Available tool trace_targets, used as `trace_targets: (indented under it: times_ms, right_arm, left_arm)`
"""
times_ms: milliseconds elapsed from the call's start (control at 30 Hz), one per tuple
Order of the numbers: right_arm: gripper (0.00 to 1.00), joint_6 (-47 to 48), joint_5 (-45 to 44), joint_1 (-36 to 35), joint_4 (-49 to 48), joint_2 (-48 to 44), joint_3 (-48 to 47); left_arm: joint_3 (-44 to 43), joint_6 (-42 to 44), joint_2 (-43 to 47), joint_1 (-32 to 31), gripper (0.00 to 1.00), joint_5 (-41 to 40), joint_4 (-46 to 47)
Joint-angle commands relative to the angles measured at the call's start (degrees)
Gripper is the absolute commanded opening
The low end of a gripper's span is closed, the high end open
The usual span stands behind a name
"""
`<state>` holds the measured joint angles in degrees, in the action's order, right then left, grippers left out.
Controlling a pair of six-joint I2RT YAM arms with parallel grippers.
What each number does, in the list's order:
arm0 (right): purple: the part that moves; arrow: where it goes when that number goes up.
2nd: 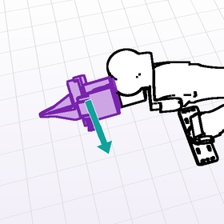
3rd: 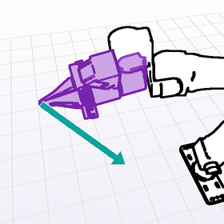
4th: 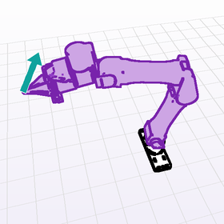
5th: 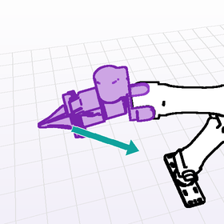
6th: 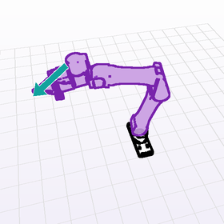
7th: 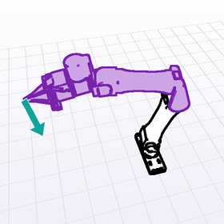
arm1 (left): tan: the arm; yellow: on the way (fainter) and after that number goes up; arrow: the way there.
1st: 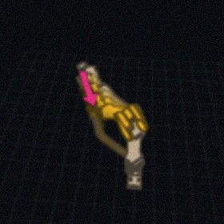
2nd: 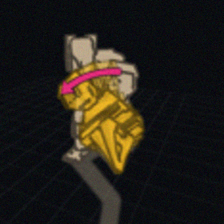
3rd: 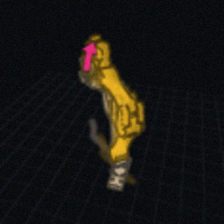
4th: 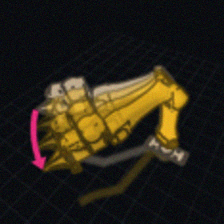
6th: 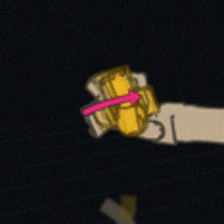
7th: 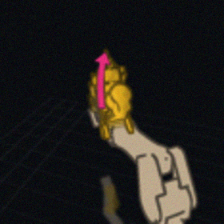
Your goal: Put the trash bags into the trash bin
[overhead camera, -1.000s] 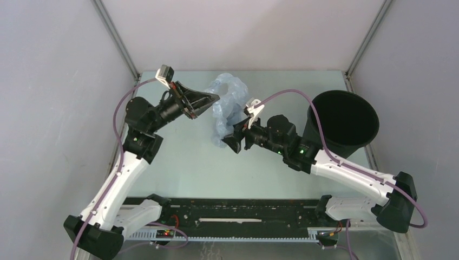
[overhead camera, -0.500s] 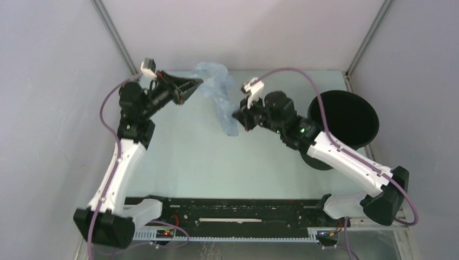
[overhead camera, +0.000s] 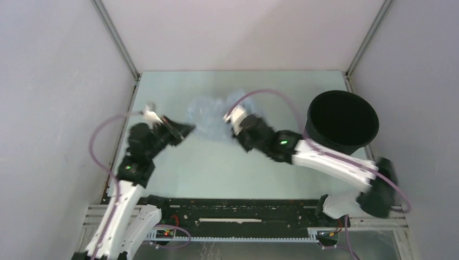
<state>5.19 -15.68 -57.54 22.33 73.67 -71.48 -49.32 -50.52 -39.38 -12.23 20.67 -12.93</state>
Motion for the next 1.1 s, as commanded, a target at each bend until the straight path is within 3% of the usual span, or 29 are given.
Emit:
trace_targets:
  times_ms: [0, 67, 100, 167, 233, 367, 467, 633, 867, 1067]
  right_arm:
    - [0.0, -7.81, 2.91, -5.85, 15.96, 11.84, 7.05]
    - [0.03, -8.97, 3.53, -7.15, 16.62, 12.35, 7.07]
    - [0.11, -9.68, 5.23, -7.03, 16.47, 11.92, 7.01]
    - [0.37, -10.9, 9.16, -6.64, 16.17, 9.93, 6.9]
    - [0.5, -13.27, 12.44, -6.24, 16.96, 6.61, 6.46]
    - [0.68, -20.95, 19.8, -4.67, 19.27, -1.54, 5.19]
    - [0.78, -30.36, 19.9, -2.34, 17.96, -7.34, 5.53]
    - [0.81, -38.95, 21.59, 2.84, 11.88, -3.04, 5.81]
    - [0.79, -44.37, 18.51, 8.51, 18.39, 14.11, -0.79]
    - [0.76, -51.62, 14.96, 6.42, 22.92, 23.39, -2.14]
  left_arm:
    - [19.99, -0.16, 5.38, 2.91, 0.0, -5.33, -9.57]
    - [23.07, -2.04, 9.55, 2.85, 0.0, -3.55, -5.88]
    - [23.82, -2.27, 10.5, 2.9, 0.0, -3.22, -4.13]
    - [24.38, -1.58, 10.45, 2.84, 0.0, -2.05, -2.78]
    - [24.23, -0.24, 9.64, 2.88, 0.0, -0.27, -2.95]
    - [25.13, 0.11, 11.67, 2.82, 0.0, 0.26, -3.75]
    - [26.51, -1.11, 14.47, 2.78, 0.0, -0.3, -3.46]
    - [30.06, -3.7, 17.58, 2.82, 0.0, 1.17, -1.36]
    - [34.01, -6.23, 18.36, 2.8, 0.0, 2.03, -4.36]
    - [36.0, -5.88, 18.35, 2.82, 0.0, 3.7, -8.59]
